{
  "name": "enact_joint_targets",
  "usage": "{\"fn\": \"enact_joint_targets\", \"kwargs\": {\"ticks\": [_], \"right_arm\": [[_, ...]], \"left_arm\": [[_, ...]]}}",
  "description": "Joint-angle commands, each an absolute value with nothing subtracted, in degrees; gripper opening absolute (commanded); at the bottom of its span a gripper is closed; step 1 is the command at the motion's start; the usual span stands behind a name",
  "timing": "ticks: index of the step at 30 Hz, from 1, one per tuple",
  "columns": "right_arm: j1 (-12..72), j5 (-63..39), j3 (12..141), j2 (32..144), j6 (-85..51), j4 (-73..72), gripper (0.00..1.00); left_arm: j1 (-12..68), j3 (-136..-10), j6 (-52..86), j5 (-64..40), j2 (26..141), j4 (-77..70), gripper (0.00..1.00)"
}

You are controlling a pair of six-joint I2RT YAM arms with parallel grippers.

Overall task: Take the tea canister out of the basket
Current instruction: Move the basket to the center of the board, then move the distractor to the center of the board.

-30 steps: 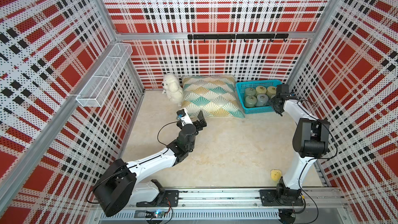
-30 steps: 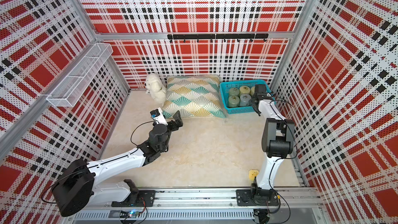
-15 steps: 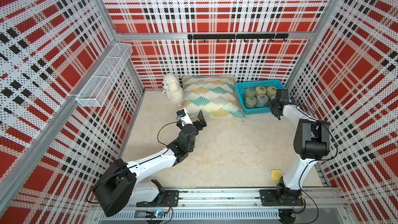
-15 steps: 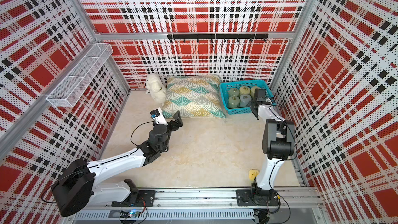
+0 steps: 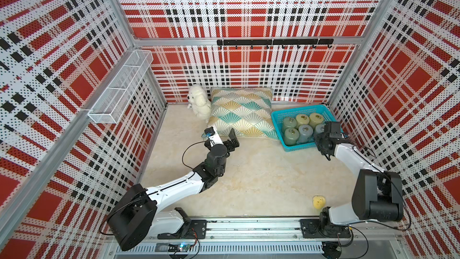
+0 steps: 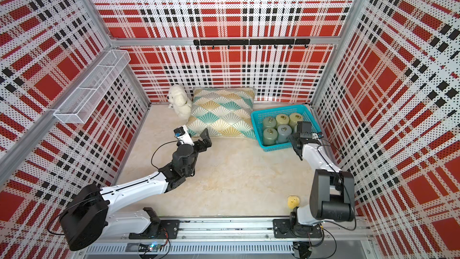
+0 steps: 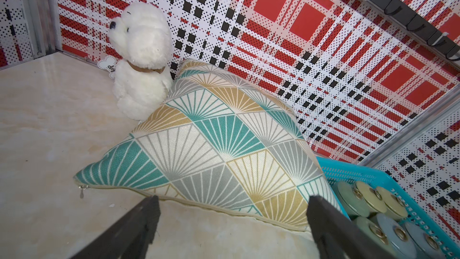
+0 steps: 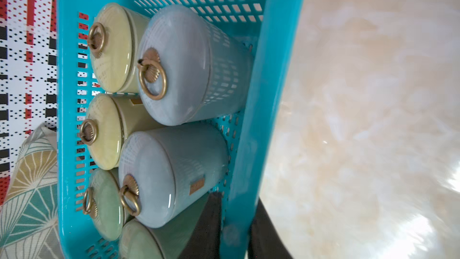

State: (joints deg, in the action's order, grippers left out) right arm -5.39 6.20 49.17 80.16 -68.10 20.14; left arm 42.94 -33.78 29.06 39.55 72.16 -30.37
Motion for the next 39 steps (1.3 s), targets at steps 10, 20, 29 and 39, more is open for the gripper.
{"fn": "enact_joint_targets", "kwargs": {"ticks": [10, 20, 29, 39], "right_arm": [[-4.9, 5.4, 33.3, 55.8, -63.7, 26.6, 0.20], [-4.5, 3.3, 31.8, 51.5, -62.3, 26.4, 0.23], [-4.6, 2.3, 34.6, 54.0, -61.1, 24.6, 0.24], [-5.3, 2.7, 35.8, 52.5, -59.9, 25.7, 0.25]], "left_arm": [[44.2, -32.9, 28.0, 40.9, 69.6, -30.6, 0.99], [44.2, -36.0, 25.9, 28.5, 82.1, -35.2, 0.98], [43.2, -50.1, 31.1, 20.3, 103.0, -35.9, 0.97], [36.9, -65.4, 34.4, 15.7, 118.4, -35.9, 0.96]]}}
